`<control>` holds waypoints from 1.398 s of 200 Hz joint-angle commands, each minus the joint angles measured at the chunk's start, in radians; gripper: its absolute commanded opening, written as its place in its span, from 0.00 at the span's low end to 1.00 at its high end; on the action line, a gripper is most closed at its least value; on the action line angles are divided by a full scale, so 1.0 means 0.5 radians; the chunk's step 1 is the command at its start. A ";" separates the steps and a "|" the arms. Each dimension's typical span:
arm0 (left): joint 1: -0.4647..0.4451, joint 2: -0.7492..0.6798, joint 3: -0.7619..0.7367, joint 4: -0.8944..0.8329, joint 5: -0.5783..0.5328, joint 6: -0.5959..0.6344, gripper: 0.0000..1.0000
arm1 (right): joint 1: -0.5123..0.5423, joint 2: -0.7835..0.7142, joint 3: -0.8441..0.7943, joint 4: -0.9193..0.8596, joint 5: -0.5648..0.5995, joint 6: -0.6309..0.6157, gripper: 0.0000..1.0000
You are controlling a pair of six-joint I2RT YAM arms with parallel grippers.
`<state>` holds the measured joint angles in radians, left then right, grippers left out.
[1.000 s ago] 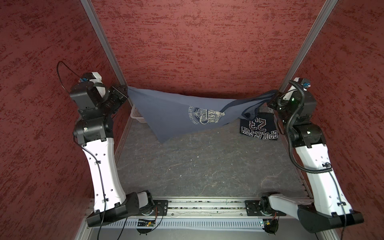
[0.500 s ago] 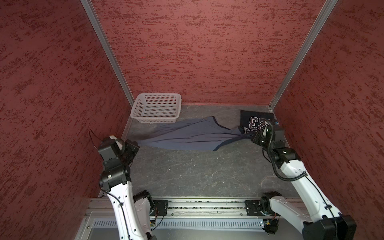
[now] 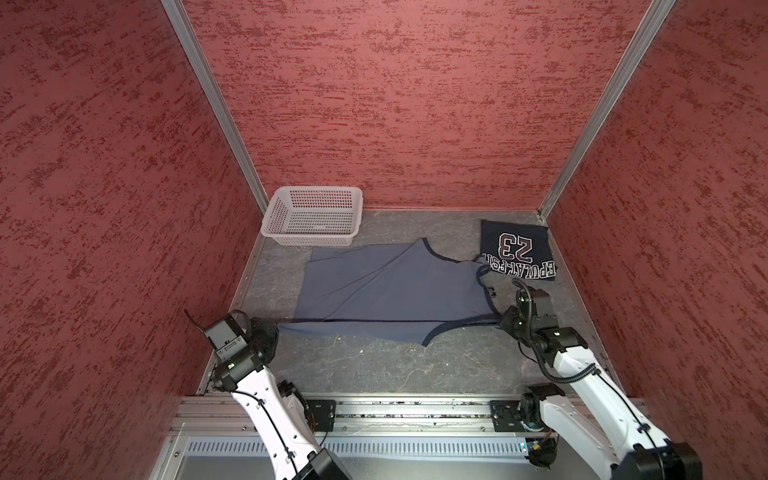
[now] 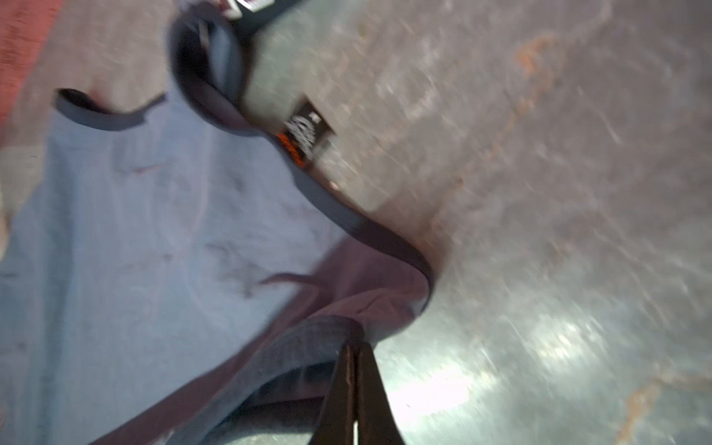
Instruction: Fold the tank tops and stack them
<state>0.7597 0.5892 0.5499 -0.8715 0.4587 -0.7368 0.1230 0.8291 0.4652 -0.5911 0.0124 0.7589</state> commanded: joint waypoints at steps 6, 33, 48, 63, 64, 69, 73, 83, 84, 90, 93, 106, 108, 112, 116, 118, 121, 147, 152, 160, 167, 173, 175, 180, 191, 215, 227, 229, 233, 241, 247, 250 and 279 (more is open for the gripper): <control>0.021 -0.013 0.001 0.054 0.056 -0.001 0.01 | -0.013 -0.114 0.016 -0.156 0.147 0.146 0.00; -0.001 -0.014 0.007 0.090 0.134 0.033 0.03 | -0.010 -0.225 0.041 -0.175 0.128 0.128 0.03; -0.051 0.024 0.048 0.085 0.170 0.061 0.05 | -0.012 -0.238 0.078 -0.165 0.097 0.082 0.34; -0.150 0.045 0.085 0.116 0.202 0.074 0.08 | -0.011 -0.245 0.106 -0.169 0.073 0.084 0.50; -0.162 0.047 0.086 0.117 0.201 0.075 0.08 | -0.010 -0.244 0.108 -0.168 0.070 0.084 0.51; -0.209 0.050 0.103 0.119 0.195 0.077 0.08 | -0.008 -0.245 0.121 -0.172 0.058 0.084 0.53; -0.250 0.054 0.111 0.133 0.188 0.075 0.09 | -0.007 -0.247 0.131 -0.176 0.051 0.086 0.54; -0.366 0.060 0.132 0.143 0.153 0.077 0.10 | 0.008 -0.257 0.166 -0.194 0.037 0.075 0.55; -0.378 0.062 0.134 0.142 0.147 0.076 0.10 | 0.011 -0.258 0.169 -0.195 0.035 0.075 0.55; -0.452 0.069 0.148 0.140 0.116 0.080 0.10 | 0.037 -0.266 0.192 -0.206 0.036 0.073 0.55; -0.489 0.074 0.154 0.139 0.099 0.081 0.10 | 0.054 -0.270 0.202 -0.213 0.037 0.073 0.55; -0.637 0.092 0.172 0.121 0.005 0.076 0.10 | 0.188 -0.272 0.229 -0.188 0.000 0.083 0.56; -0.654 0.096 0.173 0.113 -0.015 0.075 0.10 | 0.217 -0.268 0.231 -0.178 -0.010 0.087 0.56; -0.688 0.098 0.176 0.105 -0.050 0.072 0.10 | 0.272 -0.255 0.232 -0.158 -0.033 0.108 0.56; -0.718 0.099 0.178 0.096 -0.076 0.068 0.10 | 0.335 -0.234 0.230 -0.131 -0.061 0.131 0.55; -0.728 0.098 0.177 0.092 -0.091 0.066 0.10 | 0.366 -0.225 0.226 -0.113 -0.078 0.143 0.55; -0.745 0.098 0.175 0.090 -0.110 0.061 0.10 | 0.425 -0.207 0.223 -0.086 -0.093 0.162 0.55; -0.778 0.078 0.148 0.098 -0.177 0.032 0.10 | 0.988 0.044 0.229 0.139 -0.005 0.358 0.54; -0.780 0.078 0.149 0.105 -0.180 0.029 0.10 | 1.065 0.104 0.228 0.211 -0.009 0.377 0.54; -0.780 0.079 0.146 0.111 -0.189 0.031 0.10 | 1.163 0.204 0.223 0.342 -0.043 0.395 0.54; -0.780 0.079 0.147 0.115 -0.198 0.033 0.10 | 1.218 0.291 0.224 0.416 -0.070 0.426 0.54; -0.780 0.082 0.148 0.120 -0.205 0.039 0.10 | 1.248 0.357 0.220 0.494 -0.108 0.444 0.53; -0.780 0.083 0.146 0.120 -0.209 0.040 0.10 | 1.257 0.380 0.218 0.518 -0.124 0.450 0.53; -0.780 0.082 0.144 0.120 -0.217 0.045 0.10 | 1.273 0.429 0.213 0.587 -0.168 0.456 0.53; -0.780 0.088 0.143 0.122 -0.231 0.052 0.10 | 1.320 0.532 0.213 0.694 -0.245 0.484 0.51; -0.780 0.104 0.118 0.134 -0.257 0.056 0.10 | 1.431 0.698 0.247 0.729 -0.276 0.525 0.51; -0.780 0.104 0.101 0.146 -0.270 0.050 0.10 | 1.437 0.764 0.256 0.728 -0.329 0.531 0.49; -0.780 0.104 0.099 0.149 -0.270 0.050 0.10 | 1.438 0.771 0.257 0.723 -0.331 0.538 0.49; -0.780 0.106 0.094 0.155 -0.269 0.050 0.10 | 1.441 0.784 0.257 0.722 -0.337 0.542 0.49; -0.780 0.107 0.090 0.167 -0.271 0.050 0.10 | 1.447 0.804 0.245 0.731 -0.361 0.556 0.48; -0.780 0.112 0.088 0.170 -0.278 0.050 0.10 | 1.449 0.826 0.237 0.739 -0.383 0.566 0.48; -0.781 0.115 0.090 0.171 -0.283 0.051 0.10 | 1.451 0.834 0.234 0.744 -0.395 0.566 0.48; -0.783 0.142 0.066 0.216 -0.279 0.057 0.10 | 1.488 0.956 0.246 0.818 -0.474 0.551 0.42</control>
<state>0.3756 0.6529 0.6003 -0.8043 0.3332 -0.7208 0.8497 1.2728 0.5625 -0.2432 -0.1806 0.9974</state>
